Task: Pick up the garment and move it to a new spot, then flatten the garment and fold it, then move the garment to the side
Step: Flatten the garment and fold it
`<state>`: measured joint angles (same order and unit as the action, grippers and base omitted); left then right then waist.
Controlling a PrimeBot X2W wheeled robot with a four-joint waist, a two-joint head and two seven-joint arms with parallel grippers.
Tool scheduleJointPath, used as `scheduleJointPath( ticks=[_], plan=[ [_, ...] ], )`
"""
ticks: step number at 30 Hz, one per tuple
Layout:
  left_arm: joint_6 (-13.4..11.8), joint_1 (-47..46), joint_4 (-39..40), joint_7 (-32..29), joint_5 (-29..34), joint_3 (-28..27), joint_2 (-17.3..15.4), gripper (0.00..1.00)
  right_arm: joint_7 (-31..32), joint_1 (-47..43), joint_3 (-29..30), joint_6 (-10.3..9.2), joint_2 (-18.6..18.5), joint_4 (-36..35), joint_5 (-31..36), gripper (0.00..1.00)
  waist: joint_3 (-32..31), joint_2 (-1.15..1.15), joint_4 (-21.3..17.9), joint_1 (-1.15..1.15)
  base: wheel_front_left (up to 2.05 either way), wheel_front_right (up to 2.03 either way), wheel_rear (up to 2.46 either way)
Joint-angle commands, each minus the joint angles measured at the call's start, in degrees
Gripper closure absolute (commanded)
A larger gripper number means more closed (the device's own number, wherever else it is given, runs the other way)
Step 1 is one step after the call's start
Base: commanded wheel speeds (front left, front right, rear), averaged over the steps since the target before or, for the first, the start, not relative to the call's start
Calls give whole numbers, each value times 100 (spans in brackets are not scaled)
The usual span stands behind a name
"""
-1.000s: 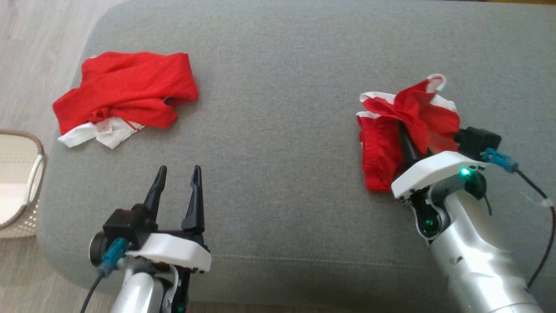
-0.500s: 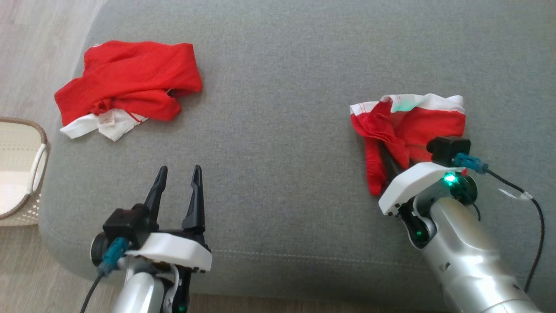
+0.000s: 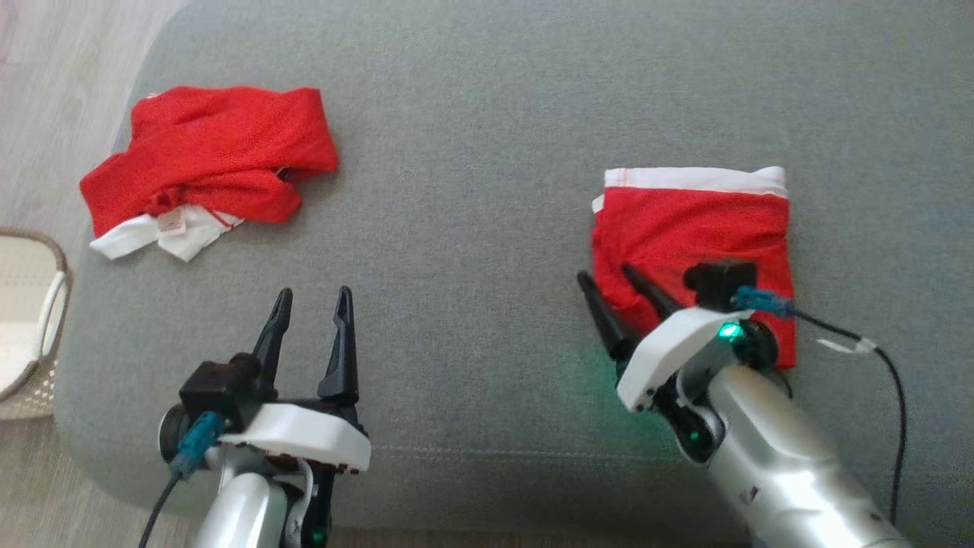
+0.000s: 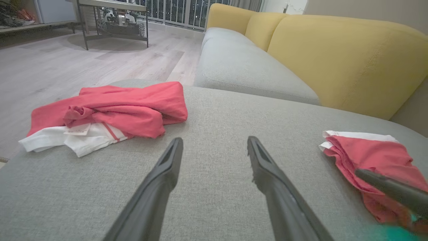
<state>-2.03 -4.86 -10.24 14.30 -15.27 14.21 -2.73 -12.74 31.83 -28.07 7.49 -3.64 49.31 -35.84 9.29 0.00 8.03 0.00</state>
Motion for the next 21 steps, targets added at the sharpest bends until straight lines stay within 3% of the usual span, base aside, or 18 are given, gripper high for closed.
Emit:
scheduleJointPath(
  ticks=[1,6,13,21],
  plan=[
    [-32,-174,158,70,46,-184,-15,0,7,-25,-158,0,76,-189,-94,0,-77,0,-72,0,0,0,0],
    [-29,-118,161,70,86,-252,-15,0,-62,49,-132,0,76,-241,-186,0,-242,0,-242,0,0,0,0],
    [-51,0,253,70,120,-400,-15,0,-182,115,580,0,-54,-614,111,0,-604,0,-589,0,0,0,0],
    [-93,91,376,70,84,-459,-15,0,-219,-435,1685,0,-432,-1720,1733,0,-856,0,-873,0,0,0,0]
  ],
)
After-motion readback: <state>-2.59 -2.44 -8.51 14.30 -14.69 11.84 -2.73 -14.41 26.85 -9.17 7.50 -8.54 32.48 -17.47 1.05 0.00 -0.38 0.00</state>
